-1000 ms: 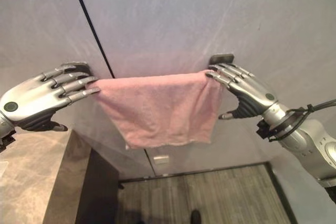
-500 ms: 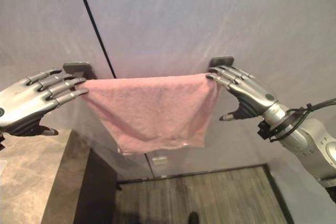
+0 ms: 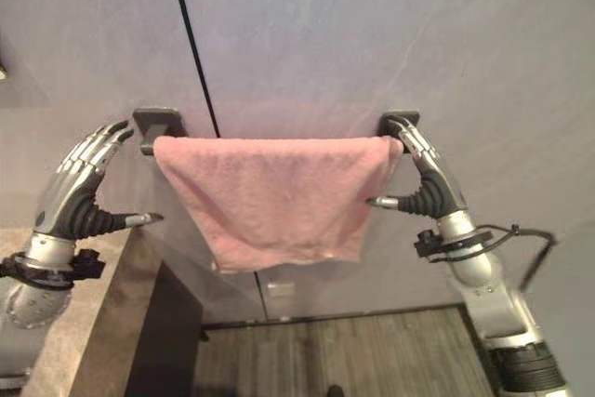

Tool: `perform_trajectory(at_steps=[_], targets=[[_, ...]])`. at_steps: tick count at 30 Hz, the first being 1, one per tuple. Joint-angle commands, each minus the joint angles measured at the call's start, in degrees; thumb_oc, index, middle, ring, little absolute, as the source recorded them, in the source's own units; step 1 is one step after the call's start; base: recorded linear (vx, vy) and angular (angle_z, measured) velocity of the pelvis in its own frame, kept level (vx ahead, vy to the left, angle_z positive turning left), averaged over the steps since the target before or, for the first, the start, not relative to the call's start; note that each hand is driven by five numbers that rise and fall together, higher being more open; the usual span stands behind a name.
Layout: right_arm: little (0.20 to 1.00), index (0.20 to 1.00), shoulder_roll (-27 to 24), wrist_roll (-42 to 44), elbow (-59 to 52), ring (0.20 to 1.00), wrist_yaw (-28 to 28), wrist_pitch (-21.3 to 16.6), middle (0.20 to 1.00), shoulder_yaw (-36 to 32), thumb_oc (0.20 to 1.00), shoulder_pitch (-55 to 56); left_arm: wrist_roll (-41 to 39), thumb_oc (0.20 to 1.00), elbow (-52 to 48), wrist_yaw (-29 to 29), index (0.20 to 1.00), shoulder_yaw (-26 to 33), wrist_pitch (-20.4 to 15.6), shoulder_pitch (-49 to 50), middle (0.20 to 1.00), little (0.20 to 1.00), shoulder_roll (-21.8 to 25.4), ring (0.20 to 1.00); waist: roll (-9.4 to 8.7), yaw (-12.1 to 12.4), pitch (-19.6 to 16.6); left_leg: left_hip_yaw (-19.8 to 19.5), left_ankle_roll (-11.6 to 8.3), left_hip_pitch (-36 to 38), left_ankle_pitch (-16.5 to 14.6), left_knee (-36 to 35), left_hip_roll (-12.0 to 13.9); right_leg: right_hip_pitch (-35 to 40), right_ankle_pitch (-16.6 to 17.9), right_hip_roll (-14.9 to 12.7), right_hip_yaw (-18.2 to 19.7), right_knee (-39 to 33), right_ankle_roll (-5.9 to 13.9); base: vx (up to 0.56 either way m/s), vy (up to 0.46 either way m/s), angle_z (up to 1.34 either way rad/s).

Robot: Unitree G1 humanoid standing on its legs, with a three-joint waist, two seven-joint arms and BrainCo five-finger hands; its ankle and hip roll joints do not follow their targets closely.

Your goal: Put brush and paste in cup on sink, flatten towel.

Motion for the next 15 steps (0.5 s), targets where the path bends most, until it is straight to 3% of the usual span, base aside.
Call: perform_trajectory(at_steps=[1,8,15], targets=[[1.0,1.0,1.8,6.4,0.0,1.0,-2.3,0.0,1.0,-2.9,1.0,1.2,-6.0,1.0,0.6,4.4,1.0,0.4,0.2,-1.3,1.0,1.0,0.2,1.0,-0.73,-0.1,-1.0,1.0,0.24,1.0,-0.3,0.2,0.4,3.4,-3.0,-3.0,-3.2,0.4,3.53,0.0,0.0,0.0],[1.0,1.0,6.4,11.6,0.0,1.0,-1.4,0.0,1.0,-4.7,1.0,5.5,-9.3,1.0,2.1,4.6,1.0,-0.5,0.1,0.8,1.0,1.0,-5.9,1.0,-0.58,-0.6,-1.2,1.0,0.21,1.4,-0.2,0.2,0.3,4.2,-3.0,-3.3,-3.6,0.4,3.32,-0.03,0.008,0.01],[1.0,1.0,13.0,21.7,2.0,1.0,-0.6,-0.2,1.0,-6.0,1.0,12.3,-20.5,1.0,5.4,1.9,1.0,-3.9,-0.1,4.3,1.0,1.0,-12.3,1.0,-0.16,-1.5,-0.6,1.2,0.31,1.2,0.3,0.2,0.1,4.0,-2.7,-3.5,-3.7,0.4,3.13,-0.02,0.005,0.02]])
